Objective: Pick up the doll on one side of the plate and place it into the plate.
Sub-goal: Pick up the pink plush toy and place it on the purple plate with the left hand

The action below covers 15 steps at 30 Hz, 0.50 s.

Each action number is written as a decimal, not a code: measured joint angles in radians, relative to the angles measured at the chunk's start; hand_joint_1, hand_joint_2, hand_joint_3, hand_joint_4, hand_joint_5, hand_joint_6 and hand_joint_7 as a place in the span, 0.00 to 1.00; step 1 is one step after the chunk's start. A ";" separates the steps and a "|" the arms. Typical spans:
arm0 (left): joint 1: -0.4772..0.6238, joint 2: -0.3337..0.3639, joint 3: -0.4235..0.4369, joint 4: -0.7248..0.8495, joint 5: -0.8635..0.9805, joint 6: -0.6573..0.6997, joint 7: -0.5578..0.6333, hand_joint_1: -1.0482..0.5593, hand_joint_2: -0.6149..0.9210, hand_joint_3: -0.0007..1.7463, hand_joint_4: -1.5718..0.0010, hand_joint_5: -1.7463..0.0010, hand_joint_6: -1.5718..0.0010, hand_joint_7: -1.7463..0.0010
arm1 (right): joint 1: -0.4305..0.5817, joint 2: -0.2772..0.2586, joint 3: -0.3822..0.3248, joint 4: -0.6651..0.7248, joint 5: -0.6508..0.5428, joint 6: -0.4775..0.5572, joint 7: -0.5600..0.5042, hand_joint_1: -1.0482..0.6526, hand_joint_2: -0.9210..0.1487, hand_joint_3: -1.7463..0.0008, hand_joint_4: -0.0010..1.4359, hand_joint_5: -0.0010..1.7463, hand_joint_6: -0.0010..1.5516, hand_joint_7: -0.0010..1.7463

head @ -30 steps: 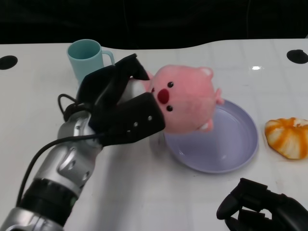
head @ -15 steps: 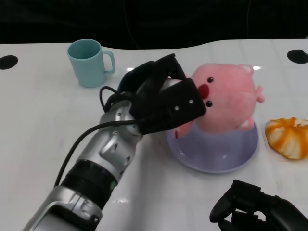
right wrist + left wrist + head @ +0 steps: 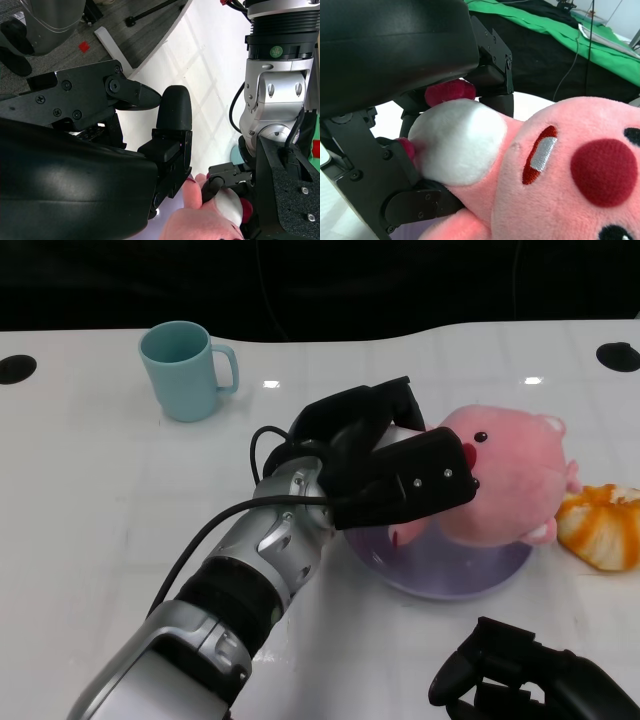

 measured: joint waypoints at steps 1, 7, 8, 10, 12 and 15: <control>-0.003 -0.002 0.000 0.003 0.000 0.002 -0.001 0.53 0.73 0.45 0.48 0.00 0.43 0.55 | 0.000 0.000 0.000 0.000 0.000 0.000 0.000 0.47 0.00 0.70 0.45 1.00 0.31 0.95; -0.017 0.006 -0.020 0.001 0.006 0.019 -0.070 0.40 0.97 0.12 0.77 0.39 0.62 0.93 | 0.000 0.000 0.000 0.000 0.000 0.000 0.001 0.47 0.00 0.70 0.45 1.00 0.31 0.95; -0.017 0.010 -0.030 -0.004 0.009 0.018 -0.083 0.39 0.99 0.10 0.80 0.44 0.63 0.95 | 0.000 0.000 -0.001 0.000 0.000 0.000 0.002 0.47 0.00 0.70 0.45 1.00 0.31 0.95; -0.017 0.025 -0.047 -0.027 0.017 0.017 -0.123 0.27 1.00 0.16 0.86 0.69 0.74 0.99 | 0.000 -0.001 -0.001 0.000 0.000 0.000 0.003 0.47 0.00 0.70 0.45 1.00 0.31 0.95; -0.017 0.042 -0.054 -0.051 0.020 0.017 -0.158 0.22 1.00 0.18 0.89 0.76 0.78 1.00 | 0.001 -0.001 -0.002 0.000 0.000 0.000 0.005 0.47 0.00 0.70 0.45 1.00 0.31 0.95; -0.016 0.072 -0.081 -0.092 0.043 0.018 -0.205 0.12 1.00 0.22 0.99 0.83 0.85 1.00 | 0.001 -0.001 -0.004 0.000 0.001 0.000 0.004 0.47 0.00 0.70 0.45 1.00 0.31 0.95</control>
